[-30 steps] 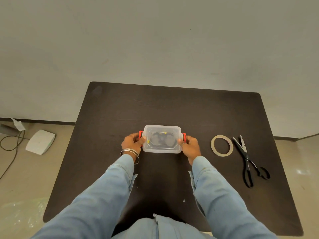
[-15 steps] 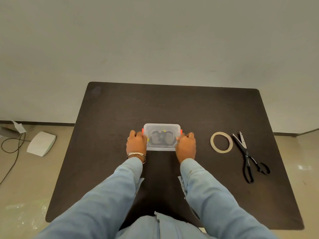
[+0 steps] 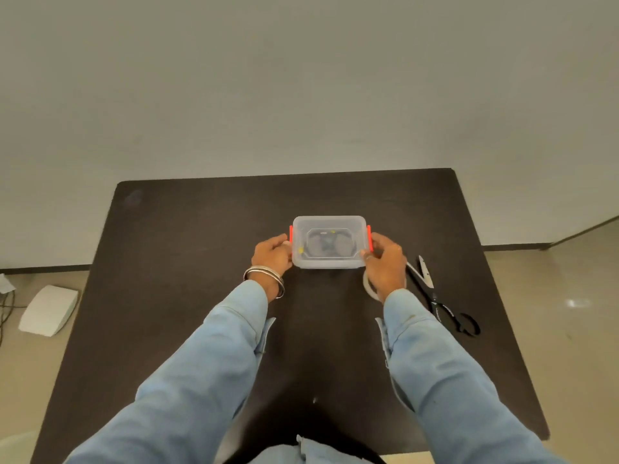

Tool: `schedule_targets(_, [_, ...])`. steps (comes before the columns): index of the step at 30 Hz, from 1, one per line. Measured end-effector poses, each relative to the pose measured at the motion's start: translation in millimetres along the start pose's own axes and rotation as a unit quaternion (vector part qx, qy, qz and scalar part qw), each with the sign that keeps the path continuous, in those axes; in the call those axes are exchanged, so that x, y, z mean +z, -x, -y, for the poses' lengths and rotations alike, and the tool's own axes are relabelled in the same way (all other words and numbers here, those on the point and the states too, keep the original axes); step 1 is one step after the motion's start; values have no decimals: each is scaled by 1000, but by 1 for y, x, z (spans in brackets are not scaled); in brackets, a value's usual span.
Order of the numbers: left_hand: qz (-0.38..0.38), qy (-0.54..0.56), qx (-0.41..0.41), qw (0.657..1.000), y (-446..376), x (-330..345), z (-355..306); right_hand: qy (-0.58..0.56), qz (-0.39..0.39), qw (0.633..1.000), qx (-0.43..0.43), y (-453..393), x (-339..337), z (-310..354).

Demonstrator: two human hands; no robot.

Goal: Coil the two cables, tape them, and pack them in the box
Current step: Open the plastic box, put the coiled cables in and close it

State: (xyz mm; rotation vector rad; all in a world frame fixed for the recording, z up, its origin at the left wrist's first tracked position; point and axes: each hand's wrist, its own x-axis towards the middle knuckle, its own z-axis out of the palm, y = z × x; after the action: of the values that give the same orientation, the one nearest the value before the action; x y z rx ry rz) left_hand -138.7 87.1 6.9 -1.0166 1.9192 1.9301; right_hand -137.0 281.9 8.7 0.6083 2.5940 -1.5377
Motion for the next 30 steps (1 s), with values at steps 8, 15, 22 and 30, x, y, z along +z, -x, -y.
schedule_targets(8, [127,116,-76,982,-6,143,-44,-26,-50,998,32,-101,-95,-38])
schedule_targets(15, [133,138,-97,977,-17,203,-49,5,-33,999,16,-162,-122,-58])
schedule_targets(22, [92,79,-50,991,-24,209,-29,-58,-36,995,74,-168,-121,-63])
schedule_targets(30, [-11,-376,43,925,4,172,58,258,75,963,26,-51,-101,-112])
